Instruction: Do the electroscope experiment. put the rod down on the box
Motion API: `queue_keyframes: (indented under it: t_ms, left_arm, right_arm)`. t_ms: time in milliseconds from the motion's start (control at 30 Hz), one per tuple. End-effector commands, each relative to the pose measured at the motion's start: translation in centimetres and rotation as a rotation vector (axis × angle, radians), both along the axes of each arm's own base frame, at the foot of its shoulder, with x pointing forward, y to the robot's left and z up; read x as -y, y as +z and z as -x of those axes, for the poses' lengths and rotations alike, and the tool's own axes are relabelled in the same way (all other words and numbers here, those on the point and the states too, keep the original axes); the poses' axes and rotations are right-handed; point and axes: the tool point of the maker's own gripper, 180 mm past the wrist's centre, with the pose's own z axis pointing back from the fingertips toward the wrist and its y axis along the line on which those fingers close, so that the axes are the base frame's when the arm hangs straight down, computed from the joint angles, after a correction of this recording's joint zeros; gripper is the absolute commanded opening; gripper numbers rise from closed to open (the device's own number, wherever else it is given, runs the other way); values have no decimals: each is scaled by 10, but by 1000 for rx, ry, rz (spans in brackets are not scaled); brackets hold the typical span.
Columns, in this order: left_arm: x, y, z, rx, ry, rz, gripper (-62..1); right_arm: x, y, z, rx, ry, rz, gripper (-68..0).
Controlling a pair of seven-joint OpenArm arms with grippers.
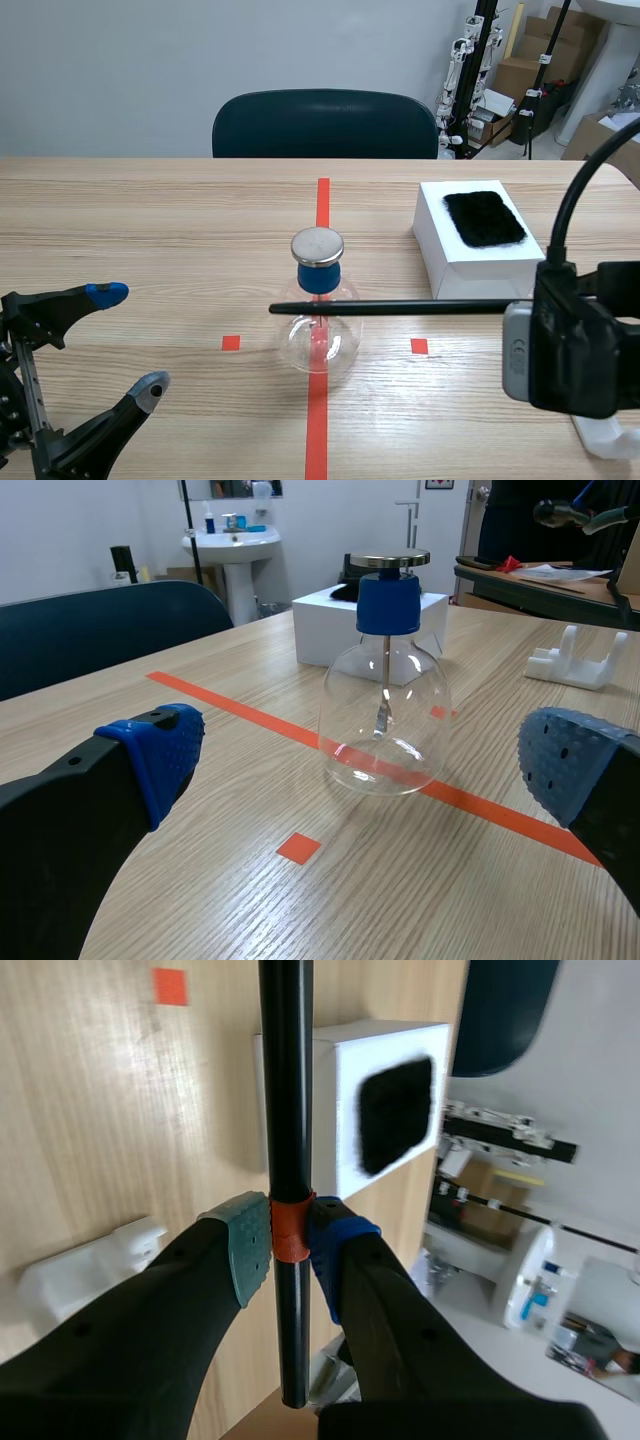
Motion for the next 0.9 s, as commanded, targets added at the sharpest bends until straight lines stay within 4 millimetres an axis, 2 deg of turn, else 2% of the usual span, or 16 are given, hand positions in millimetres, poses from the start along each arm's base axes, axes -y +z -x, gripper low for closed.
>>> queue_keyframes:
  t_ms: [0,233,333,500,867]
  left_arm:
    - [-3,9,-3,29,3,20,14]
    - [-3,9,-3,29,3,20,14]
    - [-3,9,-3,29,3,20,14]
    - [-3,9,-3,29,3,20,14]
    - [-3,9,-3,29,3,20,14]
  right_arm:
    - [2,4,-3,-6,0,-2,-672]
    - [12,-11,16,-184,25,30,-671]
    - [16,-14,16,-230,27,38,-671]
    - [26,-17,2,-245,0,48,-671]
    - [35,-56,5,-359,-2,112,-671]
